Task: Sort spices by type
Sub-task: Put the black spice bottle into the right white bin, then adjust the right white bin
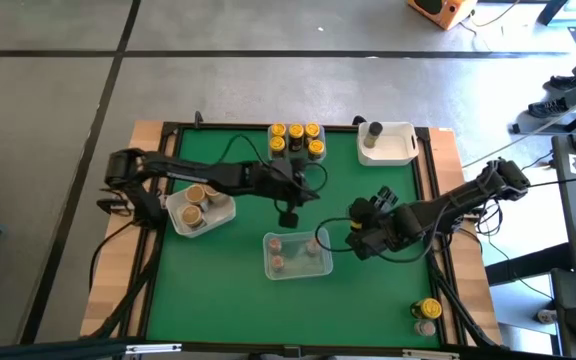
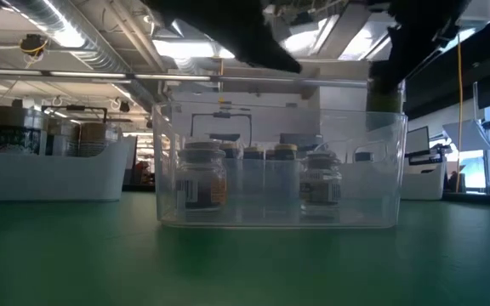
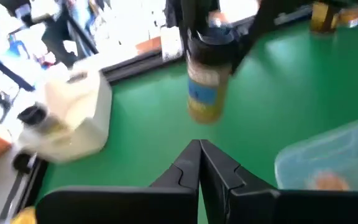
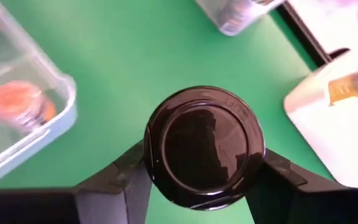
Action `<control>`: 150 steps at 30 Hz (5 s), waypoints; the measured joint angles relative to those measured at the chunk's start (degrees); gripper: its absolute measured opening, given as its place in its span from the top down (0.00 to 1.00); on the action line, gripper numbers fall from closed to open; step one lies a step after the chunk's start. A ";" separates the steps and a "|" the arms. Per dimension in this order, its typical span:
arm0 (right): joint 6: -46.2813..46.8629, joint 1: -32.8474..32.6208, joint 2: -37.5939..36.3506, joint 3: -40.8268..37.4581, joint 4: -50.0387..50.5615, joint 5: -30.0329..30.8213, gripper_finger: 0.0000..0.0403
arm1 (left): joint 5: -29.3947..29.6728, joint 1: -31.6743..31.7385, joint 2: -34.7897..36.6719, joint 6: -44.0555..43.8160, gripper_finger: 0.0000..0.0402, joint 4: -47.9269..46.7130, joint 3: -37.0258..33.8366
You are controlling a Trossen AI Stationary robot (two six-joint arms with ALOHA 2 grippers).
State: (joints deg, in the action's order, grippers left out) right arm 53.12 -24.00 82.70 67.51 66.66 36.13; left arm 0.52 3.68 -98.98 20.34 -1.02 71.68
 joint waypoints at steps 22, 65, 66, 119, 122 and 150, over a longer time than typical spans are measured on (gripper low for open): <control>-4.36 29.21 -7.73 -0.06 12.08 12.37 0.50 | 0.41 4.66 29.93 -8.27 0.99 13.89 -37.65; -16.14 53.34 -4.73 -27.78 -45.51 -2.18 0.50 | 0.39 4.59 30.69 -3.67 0.99 12.20 -39.47; -16.16 53.34 -4.44 -27.78 -45.76 -2.26 0.50 | 0.39 4.59 30.69 -3.69 0.99 12.20 -39.47; -20.25 49.45 -4.03 -12.86 -25.39 -3.58 0.15 | 0.34 4.57 30.65 -4.09 0.99 11.47 -39.47; -16.78 45.67 -4.07 -9.42 -17.03 -4.47 0.15 | 0.34 4.57 30.65 -4.09 0.99 11.46 -39.47; 11.28 34.98 -4.09 -31.65 -15.06 -11.10 0.15 | -0.40 4.55 30.65 -3.93 0.99 11.98 -39.47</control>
State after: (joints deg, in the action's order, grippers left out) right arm 64.40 10.98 78.61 35.86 51.60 25.02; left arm 0.12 8.23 -68.34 16.40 10.96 32.21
